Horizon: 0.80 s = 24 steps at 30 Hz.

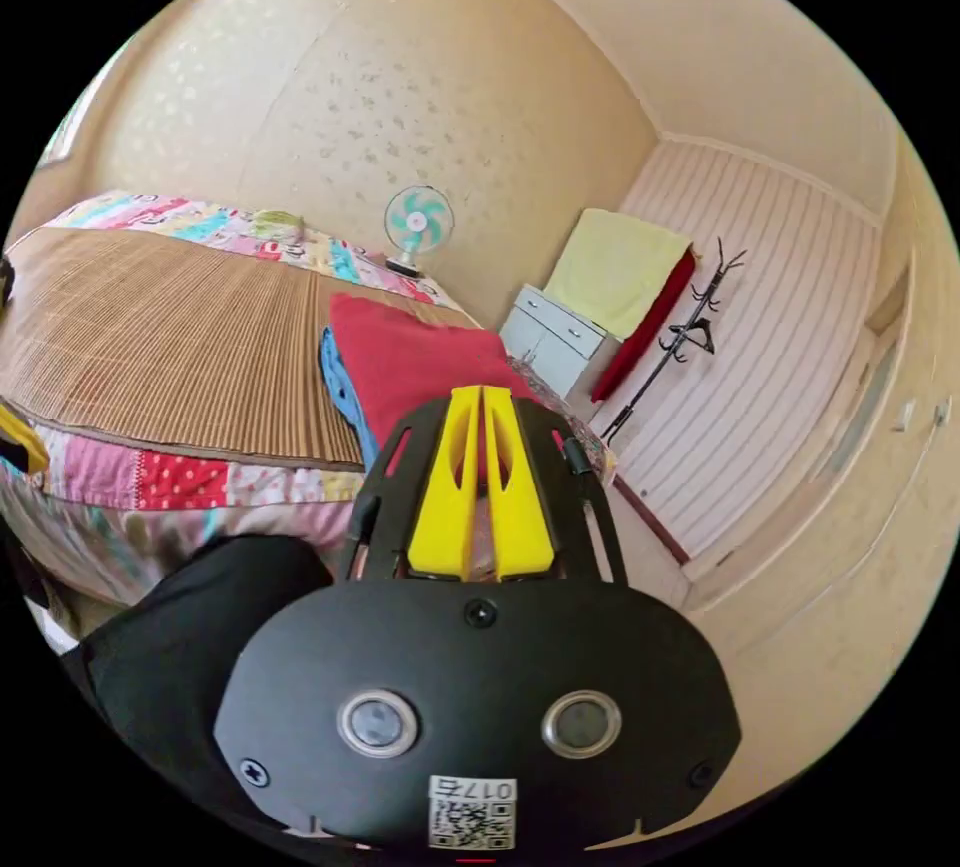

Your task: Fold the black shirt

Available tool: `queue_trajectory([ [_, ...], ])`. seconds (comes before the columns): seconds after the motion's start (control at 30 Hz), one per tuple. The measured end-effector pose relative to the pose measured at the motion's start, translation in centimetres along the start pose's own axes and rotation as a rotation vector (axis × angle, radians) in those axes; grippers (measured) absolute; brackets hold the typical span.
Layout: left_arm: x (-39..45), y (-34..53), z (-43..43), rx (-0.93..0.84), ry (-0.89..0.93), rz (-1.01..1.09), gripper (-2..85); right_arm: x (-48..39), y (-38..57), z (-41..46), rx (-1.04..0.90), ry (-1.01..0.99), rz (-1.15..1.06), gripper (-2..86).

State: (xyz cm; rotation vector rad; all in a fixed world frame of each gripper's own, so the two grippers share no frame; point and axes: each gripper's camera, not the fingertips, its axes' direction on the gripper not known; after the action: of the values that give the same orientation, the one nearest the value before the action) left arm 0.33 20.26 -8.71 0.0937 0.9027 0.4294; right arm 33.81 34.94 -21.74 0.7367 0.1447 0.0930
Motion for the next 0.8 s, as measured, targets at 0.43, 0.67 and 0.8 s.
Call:
queue_trajectory([
  [0.43, -8.5, 21.2, -48.4, 0.774, -1.084, -0.596, 9.4, -2.6, -3.2, 9.7, 0.008, -1.672, 0.523, 0.3],
  [0.67, -20.6, 21.0, -52.6, 0.303, -1.047, -0.819, 13.8, -5.3, -3.0, 10.6, -0.138, -1.641, 0.440, 0.3],
  [0.8, -19.8, 21.9, -53.3, 0.316, -1.090, -0.829, 10.7, -4.0, -1.7, 11.8, -0.141, -1.646, 0.498, 0.3],
])
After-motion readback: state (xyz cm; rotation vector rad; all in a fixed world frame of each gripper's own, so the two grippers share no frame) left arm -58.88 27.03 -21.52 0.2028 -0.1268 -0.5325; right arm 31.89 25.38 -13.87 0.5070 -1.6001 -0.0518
